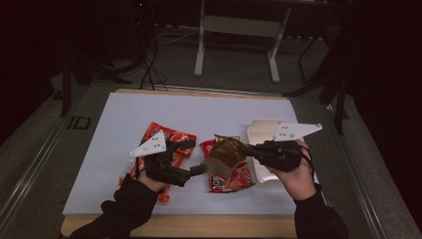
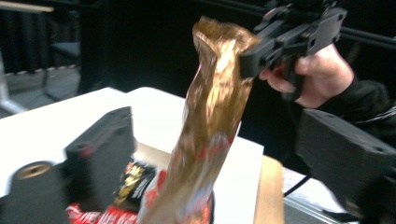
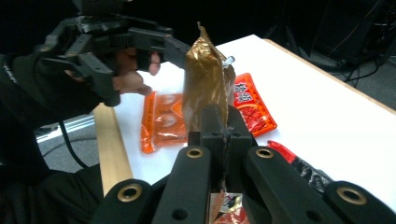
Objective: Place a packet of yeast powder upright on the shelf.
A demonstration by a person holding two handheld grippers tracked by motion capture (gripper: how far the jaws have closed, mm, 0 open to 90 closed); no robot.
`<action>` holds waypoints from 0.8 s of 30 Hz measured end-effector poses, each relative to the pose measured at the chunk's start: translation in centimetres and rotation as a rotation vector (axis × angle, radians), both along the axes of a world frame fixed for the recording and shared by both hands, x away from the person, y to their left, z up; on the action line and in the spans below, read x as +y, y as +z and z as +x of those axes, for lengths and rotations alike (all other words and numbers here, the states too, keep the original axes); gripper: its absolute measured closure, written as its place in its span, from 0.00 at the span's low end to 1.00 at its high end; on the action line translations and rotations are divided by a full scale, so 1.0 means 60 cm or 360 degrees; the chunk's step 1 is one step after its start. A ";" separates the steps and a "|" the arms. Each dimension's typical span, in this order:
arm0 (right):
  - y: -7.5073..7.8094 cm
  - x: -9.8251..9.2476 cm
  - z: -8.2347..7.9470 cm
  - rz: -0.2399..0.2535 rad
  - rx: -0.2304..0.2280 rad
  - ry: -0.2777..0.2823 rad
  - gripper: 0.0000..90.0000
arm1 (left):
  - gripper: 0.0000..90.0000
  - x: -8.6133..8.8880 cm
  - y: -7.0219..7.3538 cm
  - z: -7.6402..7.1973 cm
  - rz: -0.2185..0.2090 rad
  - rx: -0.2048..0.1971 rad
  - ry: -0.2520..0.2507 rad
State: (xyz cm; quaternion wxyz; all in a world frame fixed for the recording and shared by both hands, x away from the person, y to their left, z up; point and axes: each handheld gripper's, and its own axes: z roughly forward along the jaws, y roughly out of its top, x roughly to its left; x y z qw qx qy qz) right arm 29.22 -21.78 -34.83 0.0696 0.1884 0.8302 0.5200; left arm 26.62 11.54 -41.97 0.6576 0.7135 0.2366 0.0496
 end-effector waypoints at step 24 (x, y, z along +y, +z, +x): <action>0.067 -0.096 0.058 -0.0012 -0.0181 -0.0299 1.00 | 0.05 0.110 -0.077 -0.071 0.0233 -0.0135 0.0372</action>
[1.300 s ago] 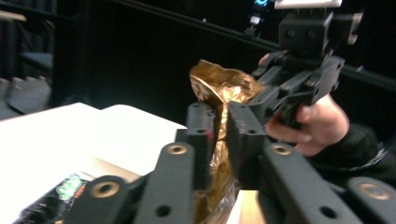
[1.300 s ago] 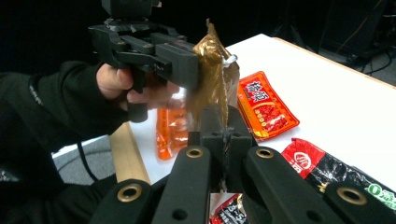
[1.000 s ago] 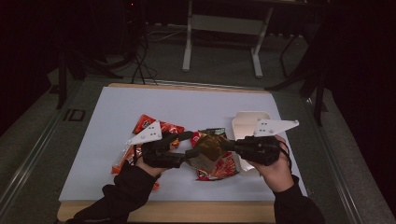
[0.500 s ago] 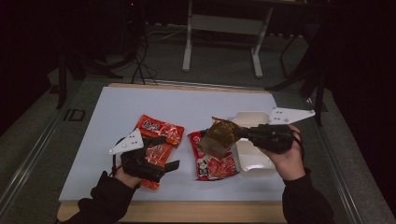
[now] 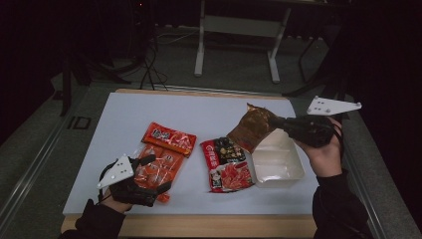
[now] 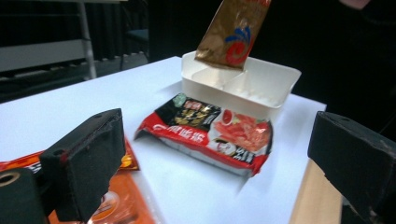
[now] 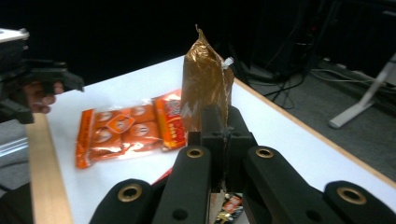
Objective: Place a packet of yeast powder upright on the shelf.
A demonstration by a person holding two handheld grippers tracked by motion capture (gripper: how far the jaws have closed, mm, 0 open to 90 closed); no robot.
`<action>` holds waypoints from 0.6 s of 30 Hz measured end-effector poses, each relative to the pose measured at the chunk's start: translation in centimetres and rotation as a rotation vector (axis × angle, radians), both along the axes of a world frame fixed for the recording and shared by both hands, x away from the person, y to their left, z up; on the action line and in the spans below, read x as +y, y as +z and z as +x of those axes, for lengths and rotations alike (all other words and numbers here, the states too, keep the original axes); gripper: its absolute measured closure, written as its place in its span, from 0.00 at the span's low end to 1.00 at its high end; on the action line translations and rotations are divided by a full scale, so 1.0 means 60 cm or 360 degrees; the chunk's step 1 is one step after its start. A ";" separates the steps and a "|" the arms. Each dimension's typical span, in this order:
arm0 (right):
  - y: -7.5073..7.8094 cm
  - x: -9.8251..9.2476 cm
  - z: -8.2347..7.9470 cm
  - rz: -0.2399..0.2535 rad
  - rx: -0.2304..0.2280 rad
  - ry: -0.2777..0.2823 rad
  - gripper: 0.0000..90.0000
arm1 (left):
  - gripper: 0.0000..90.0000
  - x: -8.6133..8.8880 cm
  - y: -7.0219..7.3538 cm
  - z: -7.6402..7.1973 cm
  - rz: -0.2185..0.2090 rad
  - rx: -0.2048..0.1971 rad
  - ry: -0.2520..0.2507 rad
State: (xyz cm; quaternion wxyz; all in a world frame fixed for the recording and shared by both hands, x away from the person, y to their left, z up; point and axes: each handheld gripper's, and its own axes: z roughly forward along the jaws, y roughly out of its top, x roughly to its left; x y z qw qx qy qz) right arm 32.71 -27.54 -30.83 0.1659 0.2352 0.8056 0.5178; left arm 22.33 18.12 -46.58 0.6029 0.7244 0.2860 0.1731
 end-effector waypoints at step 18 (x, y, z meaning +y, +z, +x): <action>0.003 -0.031 0.051 -0.0043 -0.0071 -0.0150 1.00 | 0.05 0.014 -0.039 -0.005 -0.0010 0.0053 0.0094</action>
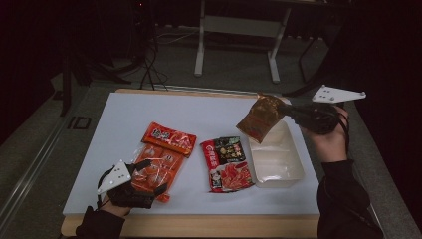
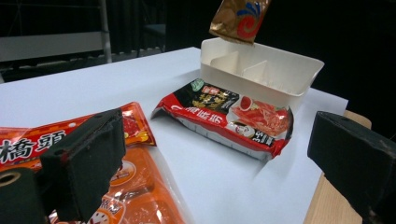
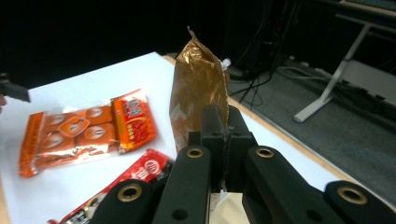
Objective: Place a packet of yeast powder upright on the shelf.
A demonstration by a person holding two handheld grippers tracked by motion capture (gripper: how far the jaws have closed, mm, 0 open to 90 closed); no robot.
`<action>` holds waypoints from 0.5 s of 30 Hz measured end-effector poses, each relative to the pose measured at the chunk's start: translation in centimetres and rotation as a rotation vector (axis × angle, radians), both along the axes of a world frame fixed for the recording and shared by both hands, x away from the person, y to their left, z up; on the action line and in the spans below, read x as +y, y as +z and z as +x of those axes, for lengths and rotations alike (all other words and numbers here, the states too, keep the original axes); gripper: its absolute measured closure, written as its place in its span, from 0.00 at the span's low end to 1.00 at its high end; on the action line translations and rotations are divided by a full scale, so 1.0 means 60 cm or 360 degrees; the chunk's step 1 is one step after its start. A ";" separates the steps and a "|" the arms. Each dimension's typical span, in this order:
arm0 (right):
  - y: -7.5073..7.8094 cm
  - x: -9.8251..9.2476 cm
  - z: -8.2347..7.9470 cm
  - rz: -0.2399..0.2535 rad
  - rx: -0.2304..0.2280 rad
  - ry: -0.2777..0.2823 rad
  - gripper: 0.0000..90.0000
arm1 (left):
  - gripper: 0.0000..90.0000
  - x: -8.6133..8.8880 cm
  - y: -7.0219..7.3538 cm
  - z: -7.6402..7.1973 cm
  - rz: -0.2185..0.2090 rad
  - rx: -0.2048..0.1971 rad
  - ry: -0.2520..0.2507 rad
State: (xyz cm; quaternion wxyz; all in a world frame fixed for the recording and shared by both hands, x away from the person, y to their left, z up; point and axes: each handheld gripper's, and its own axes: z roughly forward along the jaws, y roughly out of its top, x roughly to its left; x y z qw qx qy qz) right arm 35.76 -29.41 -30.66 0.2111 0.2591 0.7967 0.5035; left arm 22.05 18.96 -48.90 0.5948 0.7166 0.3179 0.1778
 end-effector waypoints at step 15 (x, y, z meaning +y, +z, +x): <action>-0.006 -0.052 0.062 -0.0030 -0.0003 -0.0050 1.00 | 0.05 0.009 -0.007 -0.007 -0.0033 0.0033 0.0037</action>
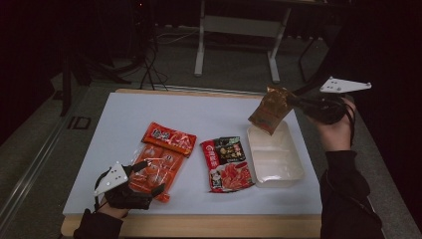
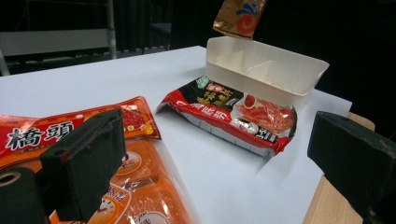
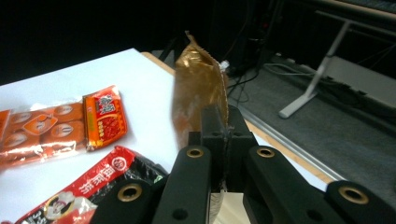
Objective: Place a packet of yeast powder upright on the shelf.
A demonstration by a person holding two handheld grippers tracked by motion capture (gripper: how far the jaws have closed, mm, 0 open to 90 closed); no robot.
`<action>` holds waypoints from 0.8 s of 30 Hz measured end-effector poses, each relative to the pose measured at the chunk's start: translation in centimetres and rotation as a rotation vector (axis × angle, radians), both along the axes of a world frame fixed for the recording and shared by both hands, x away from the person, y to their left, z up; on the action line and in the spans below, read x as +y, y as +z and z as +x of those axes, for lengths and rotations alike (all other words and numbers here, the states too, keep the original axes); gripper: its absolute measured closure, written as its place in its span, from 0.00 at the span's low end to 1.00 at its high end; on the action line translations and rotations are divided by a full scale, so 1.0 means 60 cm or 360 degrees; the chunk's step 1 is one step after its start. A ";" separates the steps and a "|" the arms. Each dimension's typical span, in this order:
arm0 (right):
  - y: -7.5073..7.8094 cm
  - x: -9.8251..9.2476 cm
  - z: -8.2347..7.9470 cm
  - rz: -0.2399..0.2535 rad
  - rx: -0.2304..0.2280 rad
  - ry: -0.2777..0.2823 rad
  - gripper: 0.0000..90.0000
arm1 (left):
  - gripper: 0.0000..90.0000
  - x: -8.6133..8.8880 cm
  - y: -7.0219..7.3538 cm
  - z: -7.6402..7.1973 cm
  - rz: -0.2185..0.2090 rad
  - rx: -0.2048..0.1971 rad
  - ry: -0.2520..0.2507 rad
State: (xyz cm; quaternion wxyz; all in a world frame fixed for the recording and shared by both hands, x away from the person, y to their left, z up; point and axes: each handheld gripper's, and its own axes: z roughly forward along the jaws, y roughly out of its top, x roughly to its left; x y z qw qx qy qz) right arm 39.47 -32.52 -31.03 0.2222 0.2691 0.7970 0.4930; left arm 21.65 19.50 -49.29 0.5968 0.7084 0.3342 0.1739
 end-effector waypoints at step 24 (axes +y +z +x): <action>-0.064 -0.008 0.070 -0.0158 -0.0070 0.0007 0.99 | 0.05 0.003 -0.004 0.000 -0.0010 0.0018 -0.0007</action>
